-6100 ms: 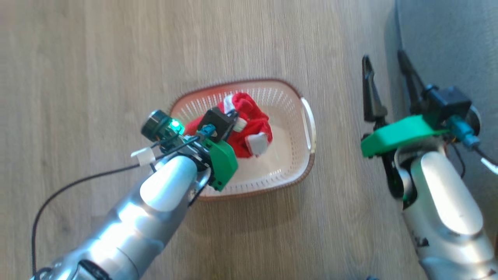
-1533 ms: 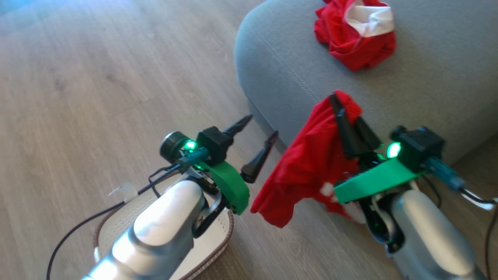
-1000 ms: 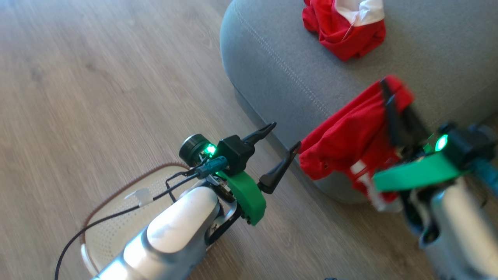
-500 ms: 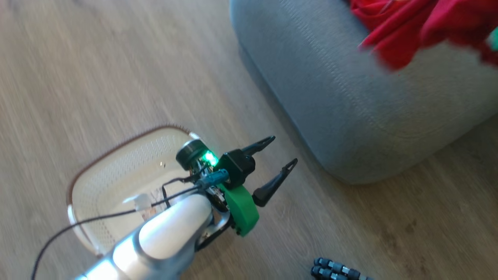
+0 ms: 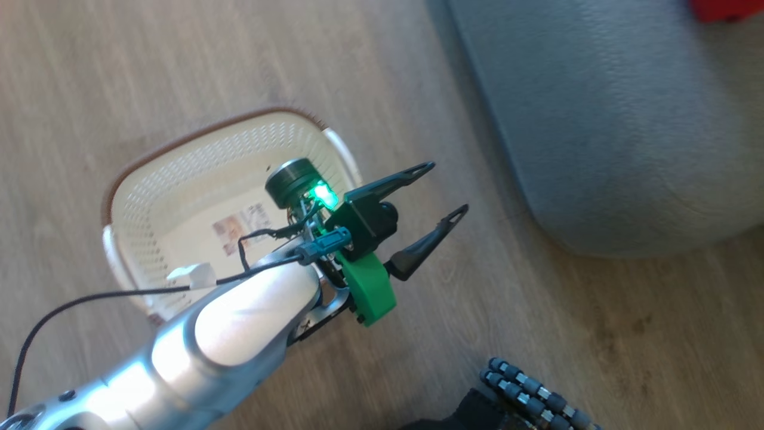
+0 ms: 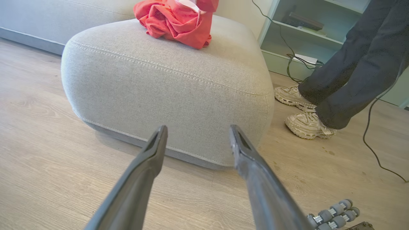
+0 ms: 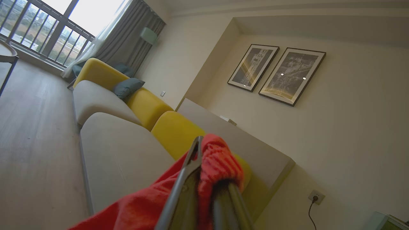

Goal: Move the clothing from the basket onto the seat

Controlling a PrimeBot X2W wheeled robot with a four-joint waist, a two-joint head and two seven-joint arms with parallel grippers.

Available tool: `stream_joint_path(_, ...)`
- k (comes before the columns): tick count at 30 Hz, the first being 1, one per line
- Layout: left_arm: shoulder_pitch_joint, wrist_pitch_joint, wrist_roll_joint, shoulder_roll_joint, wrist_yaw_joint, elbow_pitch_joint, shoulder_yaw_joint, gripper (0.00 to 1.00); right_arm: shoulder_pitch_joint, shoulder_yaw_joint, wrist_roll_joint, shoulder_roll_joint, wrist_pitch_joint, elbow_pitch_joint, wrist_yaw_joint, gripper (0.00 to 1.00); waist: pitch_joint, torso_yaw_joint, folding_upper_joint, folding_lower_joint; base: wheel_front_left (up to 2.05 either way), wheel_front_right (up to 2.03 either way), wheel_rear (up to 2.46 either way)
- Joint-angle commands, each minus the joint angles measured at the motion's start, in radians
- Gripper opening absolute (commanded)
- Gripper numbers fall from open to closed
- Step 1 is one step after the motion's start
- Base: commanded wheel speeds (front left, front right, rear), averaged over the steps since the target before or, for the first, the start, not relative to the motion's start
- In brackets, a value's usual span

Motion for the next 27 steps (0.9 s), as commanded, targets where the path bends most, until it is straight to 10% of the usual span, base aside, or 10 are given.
stream_joint_path(1,-0.034,-0.002,0.008,0.007,-0.006,-0.042,0.022,1.00,-0.035,-0.034,-0.015,-0.047,0.013,-0.015,0.007,0.00,0.044,0.047,0.0000,-0.0004,0.00,0.00,0.00)
stream_joint_path(10,-0.061,-0.010,0.008,0.003,-0.006,-0.074,0.003,1.00,-0.171,-0.273,-0.191,-0.116,0.105,0.084,0.007,0.00,0.112,0.136,0.0000,-0.0004,0.00,0.00,0.00)
stream_joint_path(24,-0.086,-0.015,0.025,-0.009,-0.006,-0.097,0.027,1.00,0.044,-0.418,-0.221,0.055,0.136,0.227,0.007,0.00,0.136,0.185,0.0000,-0.0004,0.00,0.00,0.00)
stream_joint_path(26,-0.082,-0.015,0.026,-0.017,-0.006,-0.106,0.035,1.00,0.068,-0.418,-0.212,0.052,0.127,0.251,0.007,0.43,0.119,0.190,0.0000,-0.0004,0.00,0.00,0.00)
stream_joint_path(27,-0.080,-0.015,0.028,-0.021,-0.006,-0.110,0.037,1.00,0.078,-0.414,-0.206,0.049,0.119,0.264,0.007,0.43,0.109,0.192,0.0000,-0.0004,0.00,0.00,0.00)
